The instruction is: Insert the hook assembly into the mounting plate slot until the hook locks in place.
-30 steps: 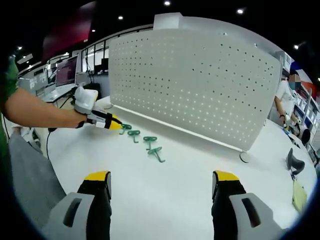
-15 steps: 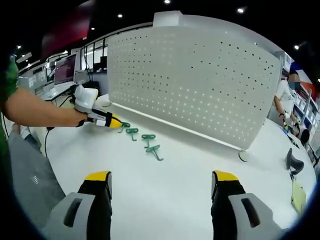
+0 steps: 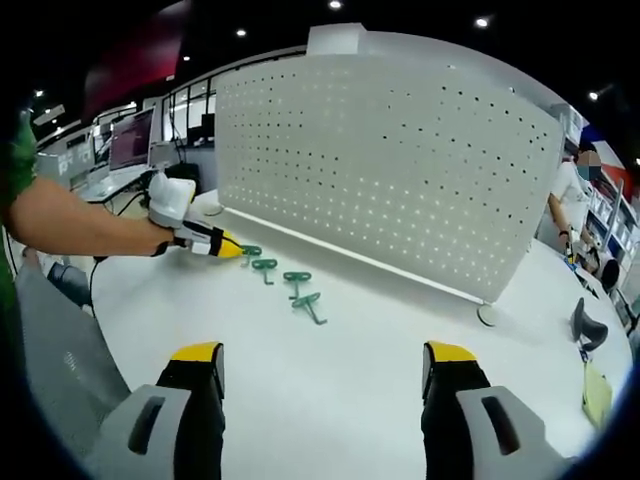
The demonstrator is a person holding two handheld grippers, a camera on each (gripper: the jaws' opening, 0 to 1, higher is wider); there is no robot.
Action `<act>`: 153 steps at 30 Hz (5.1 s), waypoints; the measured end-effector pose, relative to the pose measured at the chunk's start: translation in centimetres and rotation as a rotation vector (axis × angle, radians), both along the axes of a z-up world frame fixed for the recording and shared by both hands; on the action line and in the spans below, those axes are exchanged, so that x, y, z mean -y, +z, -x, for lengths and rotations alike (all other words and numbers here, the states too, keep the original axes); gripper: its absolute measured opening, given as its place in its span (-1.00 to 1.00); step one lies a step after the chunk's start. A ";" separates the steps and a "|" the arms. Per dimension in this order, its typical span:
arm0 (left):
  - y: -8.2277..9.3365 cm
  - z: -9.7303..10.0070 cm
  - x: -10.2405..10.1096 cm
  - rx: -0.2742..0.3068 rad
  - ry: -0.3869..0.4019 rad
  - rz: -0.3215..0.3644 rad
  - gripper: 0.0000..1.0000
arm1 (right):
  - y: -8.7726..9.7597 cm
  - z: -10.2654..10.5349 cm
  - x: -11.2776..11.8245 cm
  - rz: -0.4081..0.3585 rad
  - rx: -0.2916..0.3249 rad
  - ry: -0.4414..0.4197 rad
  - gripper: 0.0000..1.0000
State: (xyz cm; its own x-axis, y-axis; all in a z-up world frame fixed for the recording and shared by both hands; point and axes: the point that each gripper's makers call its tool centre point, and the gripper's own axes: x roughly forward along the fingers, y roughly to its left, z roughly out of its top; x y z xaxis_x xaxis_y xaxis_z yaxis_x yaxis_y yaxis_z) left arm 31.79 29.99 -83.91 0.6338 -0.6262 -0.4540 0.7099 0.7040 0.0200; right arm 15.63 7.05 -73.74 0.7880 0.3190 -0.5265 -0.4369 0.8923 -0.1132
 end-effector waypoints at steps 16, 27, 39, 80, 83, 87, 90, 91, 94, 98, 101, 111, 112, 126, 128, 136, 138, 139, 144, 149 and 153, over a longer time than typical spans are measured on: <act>0.5 0.9 0.1 -0.039 0.003 0.024 -0.95 | 0.6 -0.3 -0.4 -0.001 0.026 0.028 0.51; 1.0 1.5 0.2 -0.049 0.001 0.038 -0.96 | 1.2 -0.4 -1.0 0.041 0.068 0.079 0.18; 1.8 2.1 0.1 -0.045 0.003 0.042 -0.97 | 1.9 -0.3 -2.0 0.070 0.102 0.145 -0.27; 12.2 9.2 4.3 0.037 -0.129 0.128 -0.97 | 4.8 -0.8 -7.7 0.125 0.223 0.369 -0.58; 12.6 9.5 4.6 0.039 -0.134 0.126 -0.97 | 4.9 -1.1 -8.4 0.143 0.233 0.405 -0.58; 13.5 9.7 4.8 0.028 -0.128 0.140 -0.97 | 5.0 -1.5 -9.1 0.167 0.247 0.441 -0.59; 14.1 10.0 5.1 0.028 -0.127 0.140 -0.97 | 5.3 -1.8 -9.7 0.182 0.264 0.464 -0.59; 14.3 10.1 5.2 0.028 -0.128 0.138 -0.97 | 5.4 -1.8 -10.0 0.186 0.271 0.472 -0.60; 14.6 10.4 5.4 0.022 -0.129 0.130 -0.97 | 5.5 -1.8 -10.7 0.222 0.294 0.504 -0.60; 15.2 10.9 5.9 0.008 -0.130 0.143 -0.97 | 5.7 -1.6 -11.5 0.296 0.339 0.553 -0.62; 15.4 11.3 6.3 -0.005 -0.134 0.150 -0.97 | 5.7 -1.4 -11.8 0.342 0.365 0.572 -0.63; 16.5 12.3 7.7 -0.053 -0.138 0.232 -0.97 | 6.0 -1.1 -12.2 0.460 0.441 0.626 -0.70; 16.6 12.4 7.9 -0.055 -0.140 0.233 -0.97 | 6.1 -1.2 -12.2 0.470 0.450 0.629 -0.70; 17.1 12.9 9.5 -0.134 -0.160 0.307 -0.97 | 6.8 -2.1 -12.3 0.556 0.519 0.654 -0.83; 17.1 13.1 9.7 -0.142 -0.168 0.309 -0.97 | 6.8 -2.2 -12.3 0.557 0.521 0.654 -0.83; 17.3 13.1 9.9 -0.169 -0.176 0.343 -0.97 | 7.1 -2.3 -12.4 0.592 0.549 0.674 -0.89; 17.4 13.3 10.0 -0.175 -0.182 0.354 -0.97 | 7.1 -2.3 -12.4 0.593 0.550 0.676 -0.90; 17.5 13.3 10.1 -0.183 -0.185 0.363 -0.97 | 7.2 -2.3 -12.4 0.592 0.551 0.676 -0.90; 17.6 13.4 10.3 -0.189 -0.189 0.370 -0.97 | 7.3 -2.3 -12.4 0.596 0.552 0.677 -0.92; 17.6 13.6 10.4 -0.207 -0.194 0.385 -0.97 | 7.1 -2.2 -12.3 0.586 0.542 0.677 -0.95; 17.7 13.7 10.4 -0.211 -0.205 0.389 -0.97 | 7.2 -2.2 -12.3 0.571 0.537 0.676 -0.96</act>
State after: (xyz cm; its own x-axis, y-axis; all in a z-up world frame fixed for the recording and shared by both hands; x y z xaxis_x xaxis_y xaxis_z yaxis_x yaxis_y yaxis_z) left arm 18.11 19.58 -66.22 0.3994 -0.8771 -0.2668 0.7948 0.4763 -0.3762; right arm 17.78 19.32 -66.52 0.7130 0.5952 -0.3708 -0.5938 0.2313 -0.7706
